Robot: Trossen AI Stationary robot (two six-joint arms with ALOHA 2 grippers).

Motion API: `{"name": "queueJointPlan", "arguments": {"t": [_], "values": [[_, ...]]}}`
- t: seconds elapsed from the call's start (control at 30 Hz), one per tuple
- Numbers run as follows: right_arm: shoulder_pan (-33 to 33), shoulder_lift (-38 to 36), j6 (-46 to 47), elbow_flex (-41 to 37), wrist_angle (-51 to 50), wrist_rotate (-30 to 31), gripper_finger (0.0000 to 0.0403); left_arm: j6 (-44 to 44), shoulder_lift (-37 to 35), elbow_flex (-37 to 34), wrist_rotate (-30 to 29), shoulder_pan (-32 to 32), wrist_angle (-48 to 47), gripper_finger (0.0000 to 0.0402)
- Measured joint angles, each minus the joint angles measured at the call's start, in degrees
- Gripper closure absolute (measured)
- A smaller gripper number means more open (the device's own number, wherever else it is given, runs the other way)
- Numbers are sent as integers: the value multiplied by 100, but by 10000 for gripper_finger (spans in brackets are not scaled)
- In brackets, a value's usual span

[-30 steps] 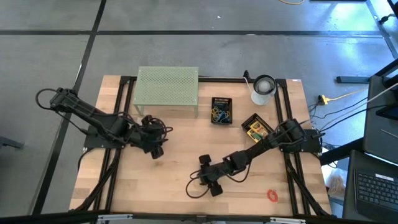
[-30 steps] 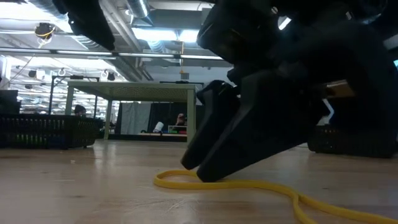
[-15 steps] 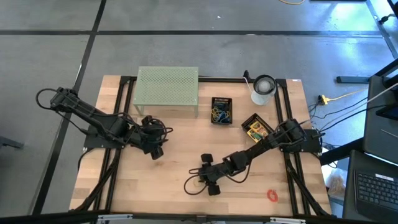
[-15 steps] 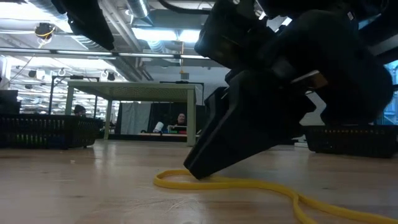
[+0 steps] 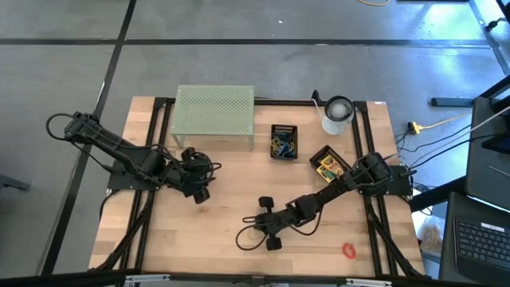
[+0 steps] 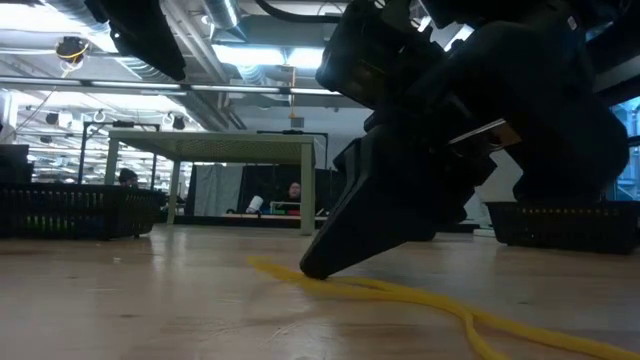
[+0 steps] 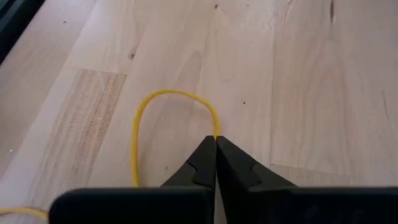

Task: Pick & Place Office Desk Supplies
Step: Put the yellow rubber band into the top black bin

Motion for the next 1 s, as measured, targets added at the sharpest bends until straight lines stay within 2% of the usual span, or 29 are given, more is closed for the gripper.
{"name": "queueJointPlan", "arguments": {"t": [0.23,0.67,0.77,1.0], "values": [[-2,-70,-2,-15,-57,24,399,2,0,2,1,1,0,258],[239,-930,160,-22,-34,124,401,61,0,0,1,0,-2,258],[386,-1179,104,-22,-25,710,401,190,0,0,1,0,-2,258],[593,-1960,-292,-15,-13,2490,401,195,0,0,-51,1,-2,258]]}}
